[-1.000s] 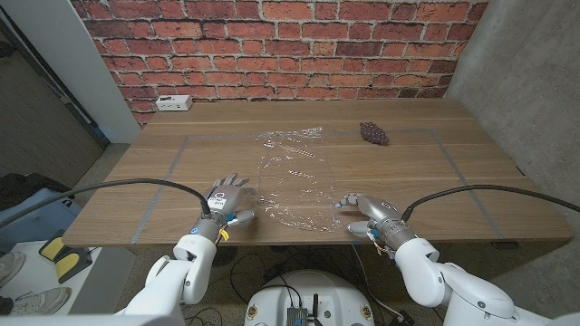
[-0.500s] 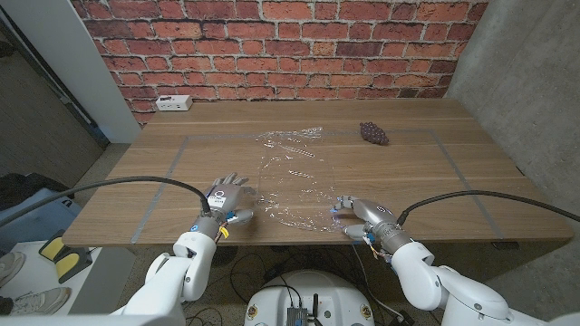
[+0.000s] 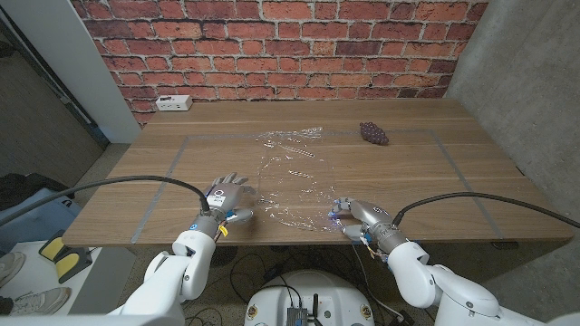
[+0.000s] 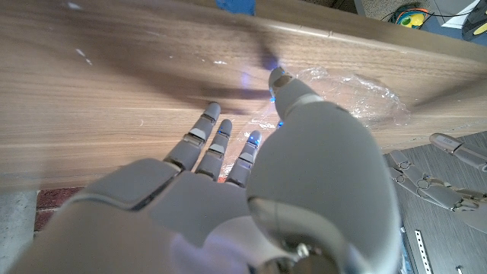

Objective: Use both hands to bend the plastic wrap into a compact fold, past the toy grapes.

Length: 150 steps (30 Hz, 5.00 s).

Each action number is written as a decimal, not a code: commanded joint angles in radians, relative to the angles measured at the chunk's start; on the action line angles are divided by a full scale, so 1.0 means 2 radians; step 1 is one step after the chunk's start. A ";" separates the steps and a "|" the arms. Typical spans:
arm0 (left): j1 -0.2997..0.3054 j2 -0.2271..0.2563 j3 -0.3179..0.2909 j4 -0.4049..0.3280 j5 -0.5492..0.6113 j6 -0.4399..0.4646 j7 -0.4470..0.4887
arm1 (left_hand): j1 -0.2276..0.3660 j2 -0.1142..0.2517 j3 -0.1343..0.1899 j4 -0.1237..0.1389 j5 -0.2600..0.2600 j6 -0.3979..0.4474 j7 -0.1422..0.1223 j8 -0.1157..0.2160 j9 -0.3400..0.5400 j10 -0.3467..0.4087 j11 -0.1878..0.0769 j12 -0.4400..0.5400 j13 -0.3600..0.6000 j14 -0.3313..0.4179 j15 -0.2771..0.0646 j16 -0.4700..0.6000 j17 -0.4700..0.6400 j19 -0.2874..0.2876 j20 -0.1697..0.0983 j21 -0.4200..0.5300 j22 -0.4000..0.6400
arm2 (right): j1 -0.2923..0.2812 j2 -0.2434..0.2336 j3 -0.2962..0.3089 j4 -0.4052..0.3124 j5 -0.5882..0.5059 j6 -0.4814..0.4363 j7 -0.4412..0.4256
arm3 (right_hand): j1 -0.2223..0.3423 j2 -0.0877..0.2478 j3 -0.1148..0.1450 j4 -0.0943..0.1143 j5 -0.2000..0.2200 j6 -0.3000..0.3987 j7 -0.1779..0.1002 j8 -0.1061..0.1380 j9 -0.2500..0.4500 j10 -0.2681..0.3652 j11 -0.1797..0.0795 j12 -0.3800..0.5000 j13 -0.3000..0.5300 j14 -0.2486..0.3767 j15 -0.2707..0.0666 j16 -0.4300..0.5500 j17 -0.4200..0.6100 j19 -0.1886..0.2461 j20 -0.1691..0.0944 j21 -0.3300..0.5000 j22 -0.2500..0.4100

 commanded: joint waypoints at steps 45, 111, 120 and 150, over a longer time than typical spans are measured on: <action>-0.057 -0.002 0.026 0.035 0.033 -0.044 -0.076 | 0.038 -0.009 -0.033 -0.003 0.015 0.036 -0.014 -0.004 0.005 -0.005 0.001 -0.005 0.004 -0.002 -0.003 -0.001 0.001 0.016 0.000 -0.017 0.002 | -0.031 0.092 0.070 0.079 0.060 0.151 -0.109 | -0.026 0.049 -0.059 0.010 -0.001 0.133 0.106 0.053 -0.002 0.112 0.037 0.026 0.002 0.038 -0.061 0.045 0.020 0.016 0.006 0.010 0.003; 0.026 -0.043 -0.062 0.004 0.028 -0.090 0.048 | 0.142 0.058 -0.087 0.002 -0.004 0.289 0.041 0.041 0.019 0.152 -0.035 0.012 0.009 0.114 -0.079 0.003 0.001 0.089 -0.031 -0.025 0.007 | -0.087 0.130 0.135 0.086 0.053 0.199 -0.236 | -0.026 0.054 -0.057 0.004 0.003 0.131 0.112 0.061 0.007 0.114 0.038 0.022 0.009 0.041 -0.065 0.037 0.011 0.014 0.009 0.011 0.002; 0.051 -0.038 -0.085 -0.016 0.006 -0.102 0.071 | 0.145 0.057 -0.087 0.000 -0.005 0.292 0.046 0.041 0.019 0.157 -0.035 0.013 0.009 0.115 -0.080 0.003 0.001 0.088 -0.031 -0.026 0.007 | -0.107 0.136 0.150 0.082 0.035 0.219 -0.259 | -0.027 0.053 -0.056 0.003 0.004 0.131 0.112 0.063 0.008 0.116 0.037 0.022 0.009 0.042 -0.067 0.035 0.010 0.013 0.009 0.011 0.002; 0.131 -0.025 -0.166 -0.064 -0.065 -0.193 0.114 | 0.164 0.042 -0.088 -0.007 -0.002 0.325 0.067 0.043 0.015 0.175 -0.036 0.011 0.008 0.118 -0.082 0.001 0.000 0.085 -0.031 -0.029 0.007 | -0.182 0.159 0.187 0.057 -0.020 0.255 -0.306 | -0.030 0.051 -0.051 0.003 0.007 0.135 0.109 0.064 0.005 0.120 0.036 0.020 0.010 0.046 -0.069 0.028 0.006 0.014 0.010 0.010 0.001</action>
